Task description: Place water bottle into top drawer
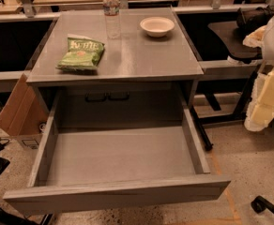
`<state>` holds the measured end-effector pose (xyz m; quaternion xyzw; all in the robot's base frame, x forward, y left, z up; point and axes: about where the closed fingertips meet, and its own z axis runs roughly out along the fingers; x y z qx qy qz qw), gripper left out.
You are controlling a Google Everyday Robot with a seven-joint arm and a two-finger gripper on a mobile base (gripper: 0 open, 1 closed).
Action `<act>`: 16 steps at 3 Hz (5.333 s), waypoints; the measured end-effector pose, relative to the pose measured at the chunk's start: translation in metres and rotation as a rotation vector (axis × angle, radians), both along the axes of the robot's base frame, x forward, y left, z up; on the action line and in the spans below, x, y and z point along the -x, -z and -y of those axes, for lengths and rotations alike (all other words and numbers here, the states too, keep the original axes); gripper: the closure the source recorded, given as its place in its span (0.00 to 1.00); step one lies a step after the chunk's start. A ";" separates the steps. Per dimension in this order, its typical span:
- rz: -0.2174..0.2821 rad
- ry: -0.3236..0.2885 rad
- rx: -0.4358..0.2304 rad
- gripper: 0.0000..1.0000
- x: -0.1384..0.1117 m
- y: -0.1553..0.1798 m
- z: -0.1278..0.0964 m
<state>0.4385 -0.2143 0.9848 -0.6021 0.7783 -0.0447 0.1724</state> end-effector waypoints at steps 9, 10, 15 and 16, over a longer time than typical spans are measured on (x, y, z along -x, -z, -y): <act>0.462 0.077 -0.992 0.00 -0.323 -0.005 -0.097; 0.530 0.087 -1.093 0.00 -0.380 -0.015 -0.111; 0.537 0.386 -1.070 0.00 -0.525 0.006 -0.225; 0.513 0.367 -1.128 0.00 -0.537 0.018 -0.254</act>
Offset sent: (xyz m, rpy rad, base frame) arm 0.0280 0.0011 0.0021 0.0589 -0.0659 0.0144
